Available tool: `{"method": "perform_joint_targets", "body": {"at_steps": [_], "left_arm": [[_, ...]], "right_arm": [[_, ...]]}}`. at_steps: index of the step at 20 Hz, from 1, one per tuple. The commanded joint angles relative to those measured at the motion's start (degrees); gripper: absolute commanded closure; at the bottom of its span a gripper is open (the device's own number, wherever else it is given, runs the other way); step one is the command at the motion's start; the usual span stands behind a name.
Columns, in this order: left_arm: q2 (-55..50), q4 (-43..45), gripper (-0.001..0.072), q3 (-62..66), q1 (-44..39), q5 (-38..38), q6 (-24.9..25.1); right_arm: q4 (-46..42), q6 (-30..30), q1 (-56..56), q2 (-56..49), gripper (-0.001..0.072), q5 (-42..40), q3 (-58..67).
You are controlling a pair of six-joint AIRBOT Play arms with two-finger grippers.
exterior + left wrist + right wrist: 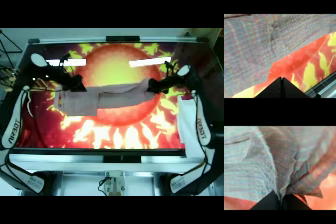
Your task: Fold the shirts.
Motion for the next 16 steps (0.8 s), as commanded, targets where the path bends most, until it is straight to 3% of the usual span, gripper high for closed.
{"method": "perform_joint_targets", "body": {"at_steps": [1,9,13,16], "left_arm": [[-0.35,-1.79,0.0682,-5.33,-6.88,9.05,0.39],[-4.96,-16.2,0.0682,-9.05,-18.51,29.11,0.46],[-4.76,-16.04,0.0683,-9.05,-16.46,26.97,2.64],[-4.66,-16.02,0.0683,-9.05,-13.0,23.15,2.6]], "right_arm": [[-0.85,-0.63,-0.07,6.95,0.0663,5.4,0.83],[-1.9,-0.24,0.04,14.12,0.0663,14.56,0.83],[-14.99,3.17,0.15,10.75,0.0663,14.32,-2.4],[-17.51,5.2,-0.33,6.21,0.0662,7.93,-7.45]]}}
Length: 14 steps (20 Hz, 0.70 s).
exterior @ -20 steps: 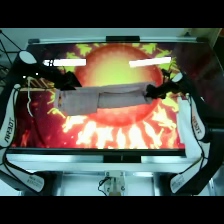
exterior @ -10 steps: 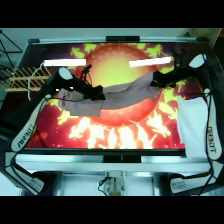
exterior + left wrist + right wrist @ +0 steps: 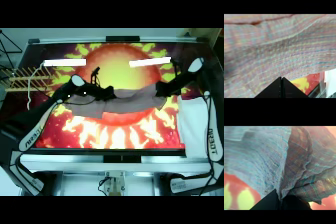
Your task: Fold the shirts.
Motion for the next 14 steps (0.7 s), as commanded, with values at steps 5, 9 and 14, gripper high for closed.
{"method": "perform_joint_targets", "body": {"at_steps": [5,9,14], "left_arm": [[-0.04,-0.79,0.0684,-0.04,3.21,-2.78,0.59],[-0.04,-0.85,0.0683,0.0,3.19,-4.33,2.01],[-0.04,-0.9,0.0684,0.0,2.84,-5.27,2.93]], "right_arm": [[-5.92,3.37,-0.76,-9.18,0.0046,-2.89,-5.05],[-8.68,3.54,-6.47,-7.82,0.0046,-5.51,-0.92],[0.28,2.36,-12.02,-11.28,0.0045,-9.25,-0.44]]}}
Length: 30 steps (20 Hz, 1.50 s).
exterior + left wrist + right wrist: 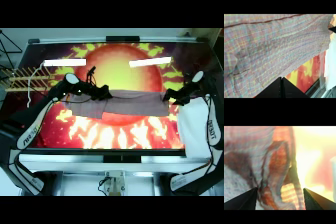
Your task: Fold the shirts.
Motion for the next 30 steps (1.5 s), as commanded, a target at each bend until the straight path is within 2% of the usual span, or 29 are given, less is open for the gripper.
{"method": "perform_joint_targets", "body": {"at_steps": [1,5,10,11,13,14,21,26,30], "left_arm": [[-0.04,-0.02,0.0683,0.02,-0.13,-0.85,0.59],[-0.04,-0.02,0.0683,0.02,-0.13,-0.85,0.57],[-0.04,-0.07,0.0683,0.04,-0.13,-0.85,0.55],[-0.02,-0.07,0.0683,0.04,-0.13,-0.85,0.55],[-0.04,-0.07,0.0683,0.04,-0.13,-0.85,0.55],[-0.04,-0.07,0.0683,0.04,-0.13,-0.85,0.55],[-1.88,-0.48,0.0683,0.02,-5.05,-0.22,0.55],[-5.14,-5.55,0.0683,0.02,-13.33,9.57,0.59],[-5.11,-6.8,0.0683,0.07,-14.4,13.16,0.52]], "right_arm": [[6.36,-1.57,-2.36,-3.28,0.0044,-1.77,0.5],[11.89,-3.87,-0.31,-7.45,0.0044,-1.36,0.5],[14.82,-7.39,4.59,-8.76,0.0044,0.68,0.55],[15.37,-9.05,5.31,-8.7,0.0095,1.68,0.57],[15.41,-10.27,6.27,-8.57,0.051,4.26,1.49],[15.72,-10.23,6.49,-8.17,0.0664,5.68,2.21],[17.11,-9.73,6.43,6.6,0.0663,15.87,4.33],[21.03,-4.85,6.43,20.72,0.0663,26.45,4.33],[20.98,-1.38,6.45,29.42,0.0663,31.58,4.33]]}}
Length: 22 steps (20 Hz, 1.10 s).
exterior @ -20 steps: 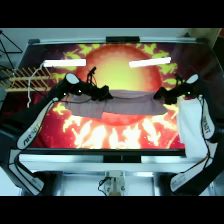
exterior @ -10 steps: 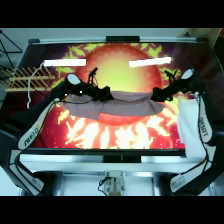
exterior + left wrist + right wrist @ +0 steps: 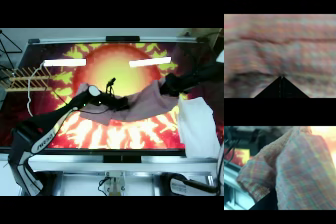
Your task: Fold the shirts.
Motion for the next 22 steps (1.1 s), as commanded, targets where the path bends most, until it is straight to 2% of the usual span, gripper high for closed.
{"method": "perform_joint_targets", "body": {"at_steps": [1,3,5,8,10,13,15,18,21,22], "left_arm": [[-0.48,-2.25,0.0683,0.04,-2.08,4.31,-0.02],[-0.55,-3.15,0.0684,0.04,-3.56,4.33,0.09],[-0.24,-3.13,0.0684,0.04,-3.87,3.69,2.69],[3.34,-1.68,0.0687,0.04,0.46,-0.61,5.53],[9.03,6.05,0.0686,0.02,5.44,-4.39,5.25],[20.7,21.29,0.0686,0.02,16.17,-9.29,0.02],[28.52,24.92,0.0686,0.02,24.61,-11.3,-1.25],[37.35,25.03,0.0686,0.0,35.5,-11.82,-3.15],[41.99,25.03,0.0685,0.0,40.81,-14.34,-3.54],[42.53,25.05,0.0685,-0.02,41.09,-15.65,-3.5]], "right_arm": [[0.79,3.72,0.13,6.84,0.0663,4.09,0.0],[0.76,4.7,0.61,6.8,0.0663,2.32,0.0],[0.55,5.38,1.51,5.55,0.0663,-0.26,0.0],[0.5,5.4,5.07,2.05,0.0663,-4.87,0.0],[0.59,5.6,8.81,-1.11,0.0663,-9.88,0.0],[1.05,5.62,15.41,-6.51,0.0663,-18.8,0.0],[1.99,5.77,20.0,-10.51,0.0663,-24.87,0.0],[9.86,5.18,26.6,-17.35,0.0663,-35.26,0.0],[18.95,4.7,32.02,-24.2,0.0663,-47.17,0.0],[22.14,4.68,33.48,-26.18,0.0607,-49.99,0.0]]}}
